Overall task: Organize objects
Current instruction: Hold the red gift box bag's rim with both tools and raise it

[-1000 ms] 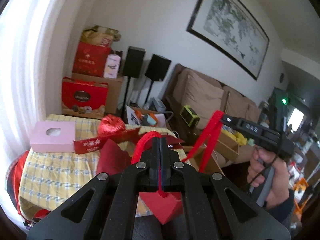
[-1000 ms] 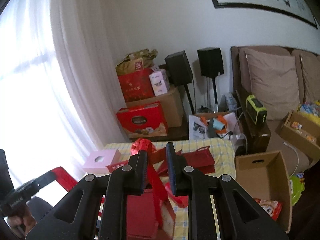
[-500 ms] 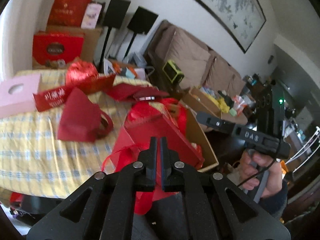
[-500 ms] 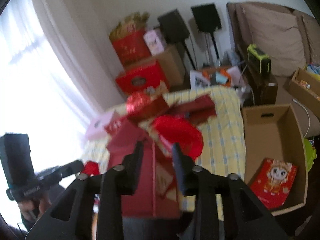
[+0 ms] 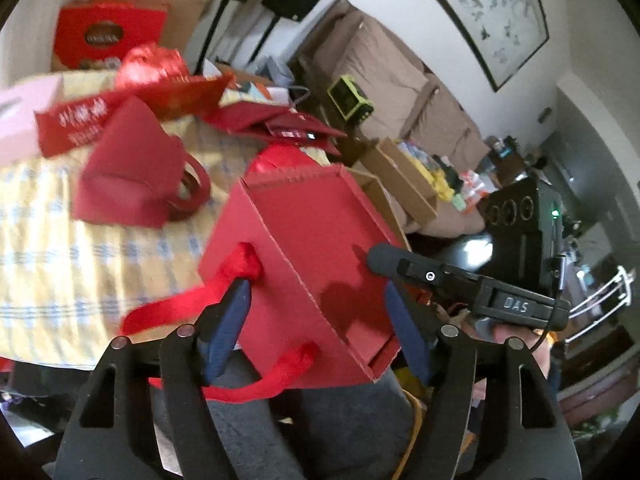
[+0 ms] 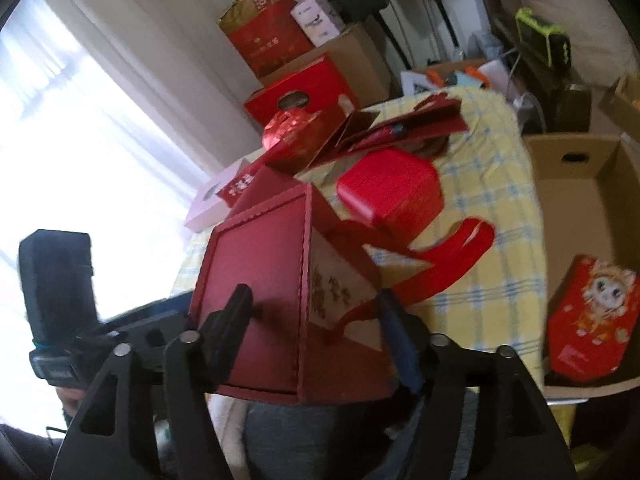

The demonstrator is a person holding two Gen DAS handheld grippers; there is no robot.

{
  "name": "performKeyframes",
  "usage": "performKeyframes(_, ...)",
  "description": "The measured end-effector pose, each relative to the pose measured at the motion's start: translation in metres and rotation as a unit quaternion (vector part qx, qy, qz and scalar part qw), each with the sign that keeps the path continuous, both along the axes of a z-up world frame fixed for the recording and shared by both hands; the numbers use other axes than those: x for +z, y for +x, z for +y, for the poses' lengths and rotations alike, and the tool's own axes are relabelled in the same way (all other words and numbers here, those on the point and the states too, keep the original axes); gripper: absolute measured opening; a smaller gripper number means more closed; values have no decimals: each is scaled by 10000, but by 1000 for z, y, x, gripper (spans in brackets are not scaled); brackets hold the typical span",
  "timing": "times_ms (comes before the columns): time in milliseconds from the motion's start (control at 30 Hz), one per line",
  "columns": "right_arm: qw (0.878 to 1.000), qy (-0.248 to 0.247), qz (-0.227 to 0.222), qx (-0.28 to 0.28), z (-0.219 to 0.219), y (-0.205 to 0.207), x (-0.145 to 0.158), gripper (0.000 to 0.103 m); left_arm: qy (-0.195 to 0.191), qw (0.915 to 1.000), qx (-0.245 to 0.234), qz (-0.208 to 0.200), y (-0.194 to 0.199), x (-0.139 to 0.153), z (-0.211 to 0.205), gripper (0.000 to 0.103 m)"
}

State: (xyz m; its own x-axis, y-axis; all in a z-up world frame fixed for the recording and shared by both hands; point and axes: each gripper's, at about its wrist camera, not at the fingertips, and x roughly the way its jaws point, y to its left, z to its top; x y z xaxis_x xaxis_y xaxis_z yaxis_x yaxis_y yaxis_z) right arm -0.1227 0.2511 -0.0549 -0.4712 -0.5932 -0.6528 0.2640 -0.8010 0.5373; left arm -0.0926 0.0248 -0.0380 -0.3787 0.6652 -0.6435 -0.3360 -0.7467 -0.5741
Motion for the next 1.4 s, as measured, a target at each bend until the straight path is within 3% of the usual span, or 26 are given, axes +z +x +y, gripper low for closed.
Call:
performKeyframes(167, 9978, -615, -225, 106, 7, -3, -12, 72, 315, 9993, 166, -142, -1, -17, 4, 72)
performKeyframes(267, 9956, -884, -290, 130, 11, -5, -16, 65, 311, 9991, 289, -71, 1, -17, 5, 73)
performKeyframes(433, 9976, -671, -148, 90, 9, -1, -7, 61, -1, 9989, 405, 233, 7, -6, 12, 62)
performKeyframes(600, 9980, -630, -41, 59, 9, 4, 0, 56, -309, 9969, 495, 528, 13, 6, 16, 59)
performKeyframes(1400, 9923, -627, 1071, 7, 0, 38, 71, 54, -435, 9851, 653, 1528, 51, 79, 12, 58)
